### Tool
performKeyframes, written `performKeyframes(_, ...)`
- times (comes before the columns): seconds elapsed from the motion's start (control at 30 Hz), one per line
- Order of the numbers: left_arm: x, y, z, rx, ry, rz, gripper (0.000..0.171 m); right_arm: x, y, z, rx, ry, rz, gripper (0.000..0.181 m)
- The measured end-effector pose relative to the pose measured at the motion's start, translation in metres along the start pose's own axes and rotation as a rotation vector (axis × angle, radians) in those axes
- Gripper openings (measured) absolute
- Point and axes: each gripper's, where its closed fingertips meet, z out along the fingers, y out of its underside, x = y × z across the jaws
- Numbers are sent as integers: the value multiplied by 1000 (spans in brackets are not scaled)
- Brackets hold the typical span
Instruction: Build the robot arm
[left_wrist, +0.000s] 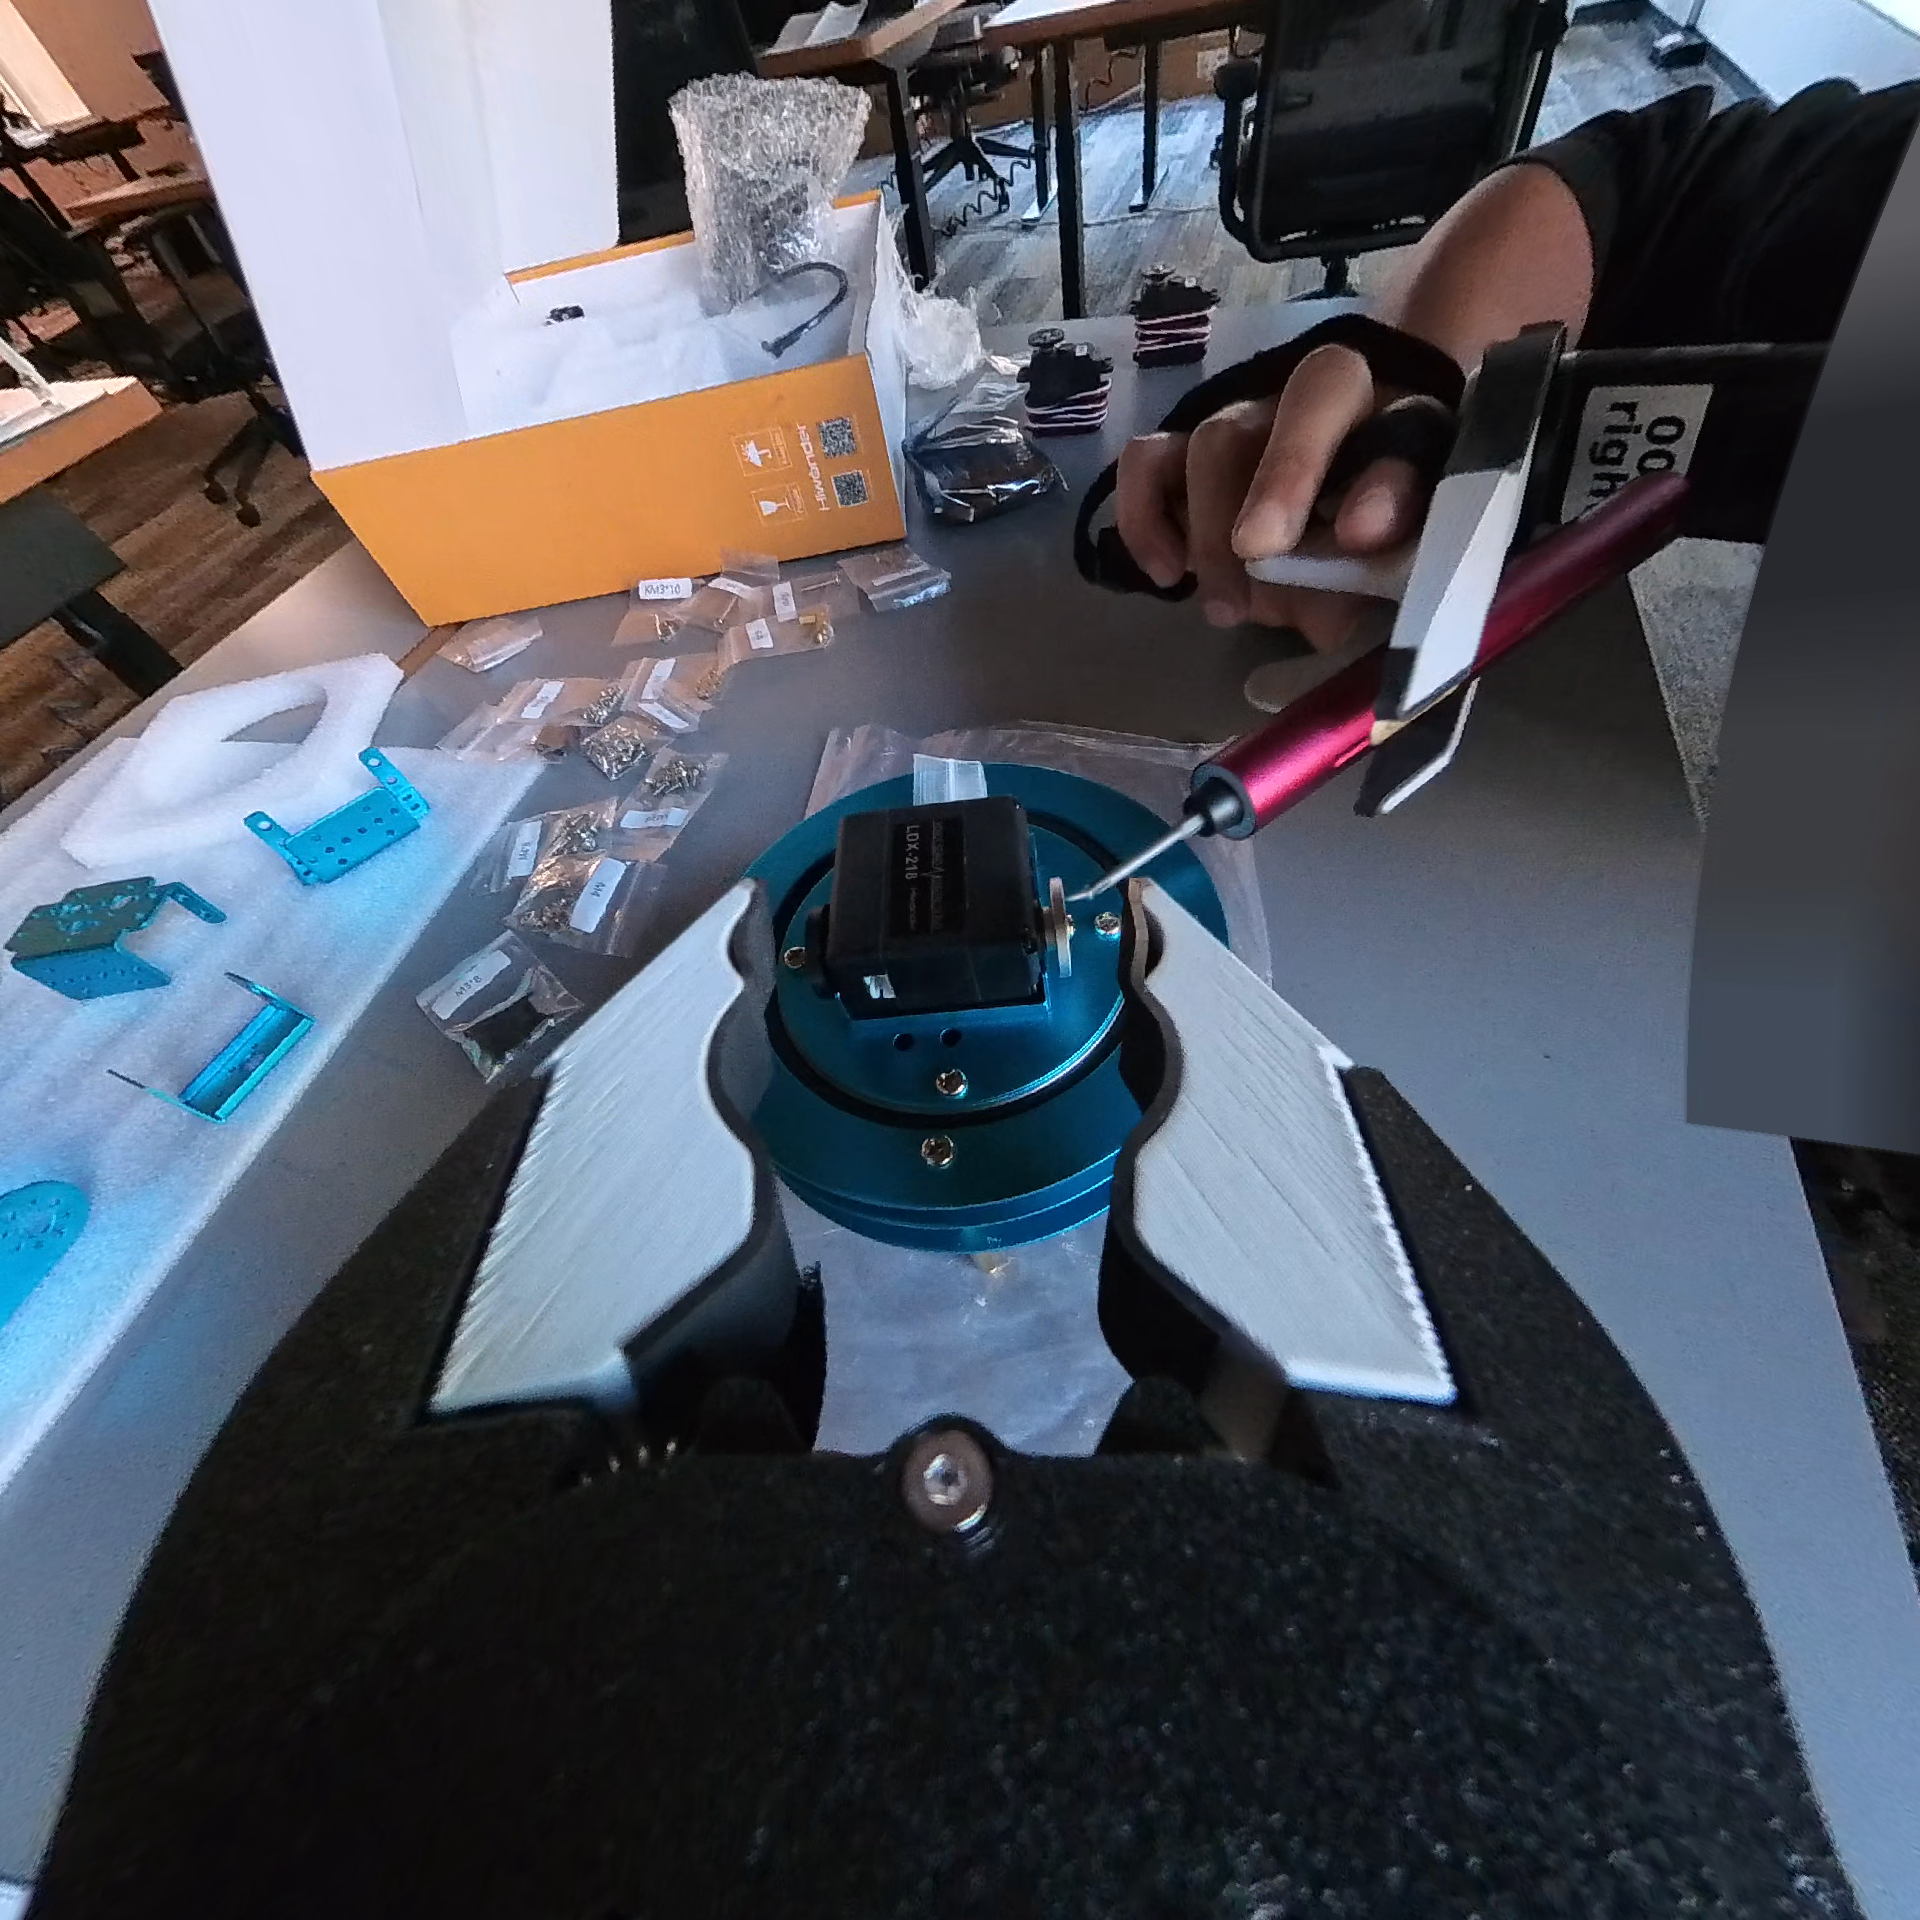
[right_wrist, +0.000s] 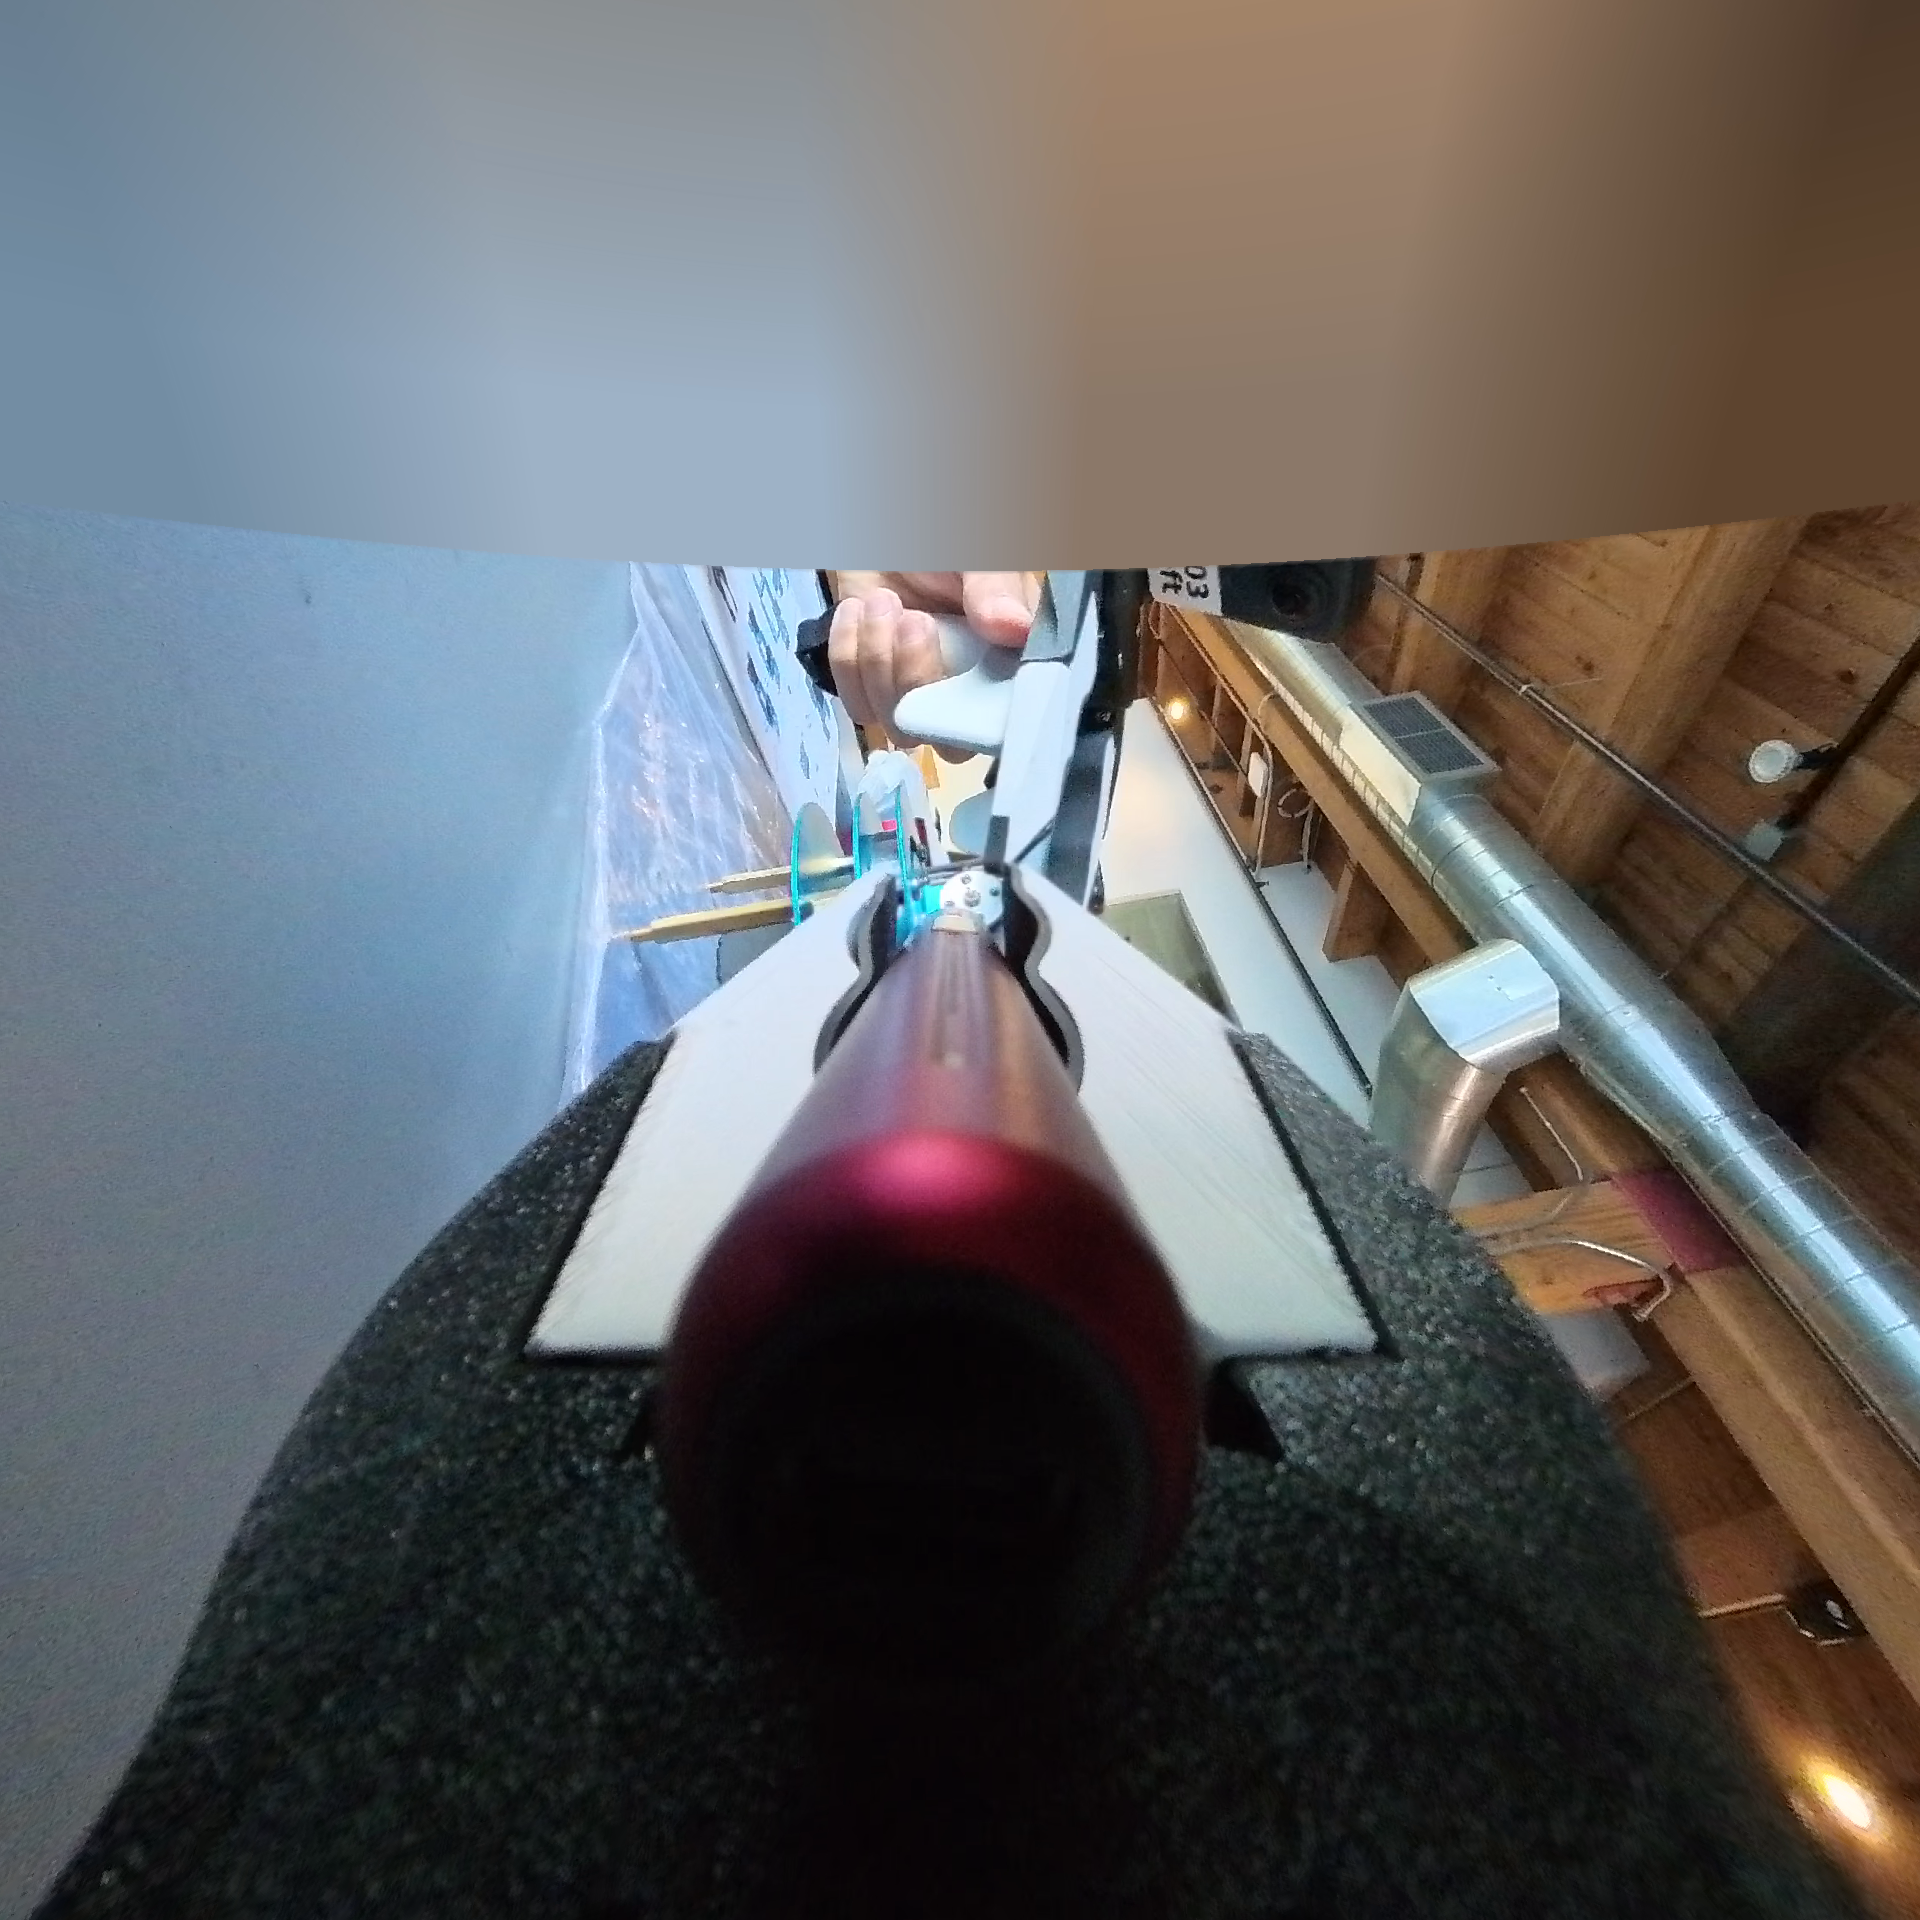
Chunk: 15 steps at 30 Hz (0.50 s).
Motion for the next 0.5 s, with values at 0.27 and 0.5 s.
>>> performKeyframes(0.27, -7, -1, -3, 2, -22, -14, 55, 1, 1, 1, -12, 5, 9, 21)
performKeyframes(0.5, 1, 3, 1, -15, 22, -28, 57, -1, 4, -4, -29, 7, -28, 20)
